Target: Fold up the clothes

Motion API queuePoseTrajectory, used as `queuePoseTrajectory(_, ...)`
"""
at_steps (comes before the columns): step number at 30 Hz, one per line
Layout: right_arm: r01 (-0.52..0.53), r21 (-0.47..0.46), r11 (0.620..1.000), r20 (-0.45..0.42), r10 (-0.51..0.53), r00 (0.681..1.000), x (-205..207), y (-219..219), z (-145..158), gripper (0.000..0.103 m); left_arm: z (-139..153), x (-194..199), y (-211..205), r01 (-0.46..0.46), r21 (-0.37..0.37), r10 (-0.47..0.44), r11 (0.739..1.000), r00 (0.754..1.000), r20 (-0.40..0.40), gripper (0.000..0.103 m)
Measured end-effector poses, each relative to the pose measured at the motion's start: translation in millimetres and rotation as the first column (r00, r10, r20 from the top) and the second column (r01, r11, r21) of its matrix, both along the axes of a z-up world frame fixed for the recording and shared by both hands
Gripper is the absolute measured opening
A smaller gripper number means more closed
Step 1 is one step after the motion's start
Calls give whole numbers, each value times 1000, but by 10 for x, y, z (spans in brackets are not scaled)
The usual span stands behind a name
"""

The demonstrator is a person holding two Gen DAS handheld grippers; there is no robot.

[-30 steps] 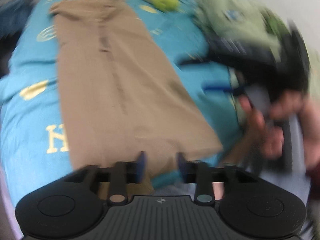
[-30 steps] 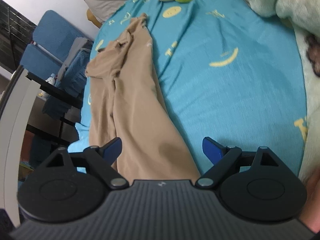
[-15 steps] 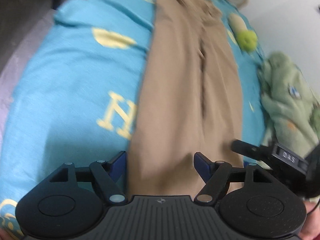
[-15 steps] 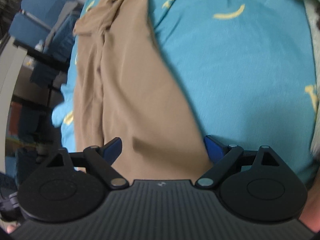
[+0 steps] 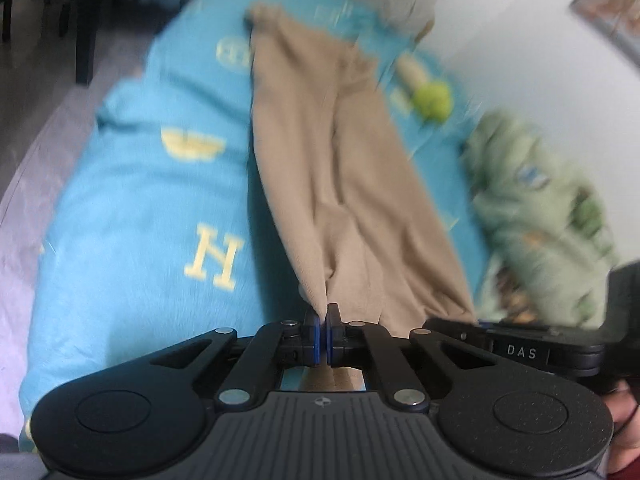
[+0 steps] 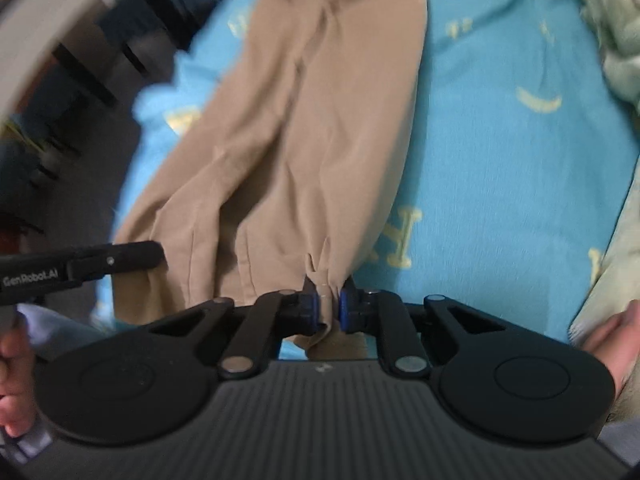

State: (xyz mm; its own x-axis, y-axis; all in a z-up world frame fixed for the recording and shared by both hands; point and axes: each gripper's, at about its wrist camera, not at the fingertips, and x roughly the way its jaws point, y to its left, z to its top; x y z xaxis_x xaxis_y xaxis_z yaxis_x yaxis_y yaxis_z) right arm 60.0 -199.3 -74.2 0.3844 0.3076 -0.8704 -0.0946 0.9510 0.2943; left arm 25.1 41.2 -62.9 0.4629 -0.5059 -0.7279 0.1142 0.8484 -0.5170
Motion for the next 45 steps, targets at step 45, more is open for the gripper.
queuePoseTrajectory(45,98,86,991,194,-113,974,1543,-191,-61,13,-115,1529,-408,-99,277,8,956,950,312,3)
